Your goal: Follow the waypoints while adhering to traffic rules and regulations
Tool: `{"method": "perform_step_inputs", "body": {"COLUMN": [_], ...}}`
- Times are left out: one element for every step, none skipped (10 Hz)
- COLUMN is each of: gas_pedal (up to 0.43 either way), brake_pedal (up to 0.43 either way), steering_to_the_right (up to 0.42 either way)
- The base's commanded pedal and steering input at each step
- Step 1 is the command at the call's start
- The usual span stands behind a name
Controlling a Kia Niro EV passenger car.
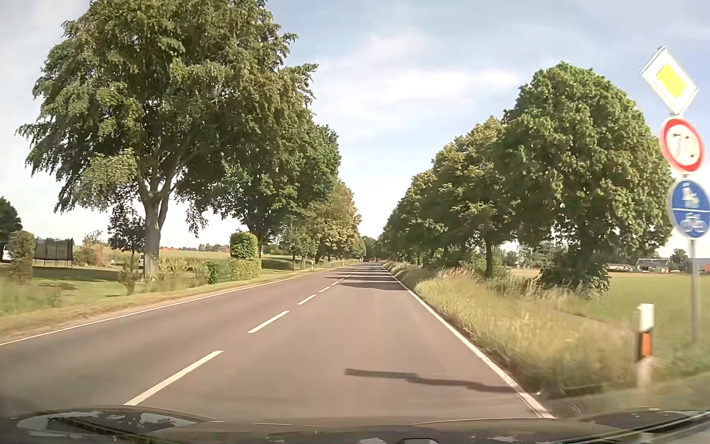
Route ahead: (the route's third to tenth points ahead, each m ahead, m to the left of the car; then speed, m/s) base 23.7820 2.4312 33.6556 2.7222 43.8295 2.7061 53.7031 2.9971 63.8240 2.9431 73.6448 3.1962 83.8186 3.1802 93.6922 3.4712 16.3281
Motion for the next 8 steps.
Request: {"method": "perform_step_inputs", "body": {"gas_pedal": [0.228, 0.228, 0.228, 0.228, 0.240, 0.240, 0.240, 0.240], "brake_pedal": [0.000, 0.000, 0.000, 0.000, 0.000, 0.000, 0.000, 0.000], "steering_to_the_right": [-0.002, -0.003, -0.003, -0.003, -0.003, -0.003, -0.003, -0.003]}}
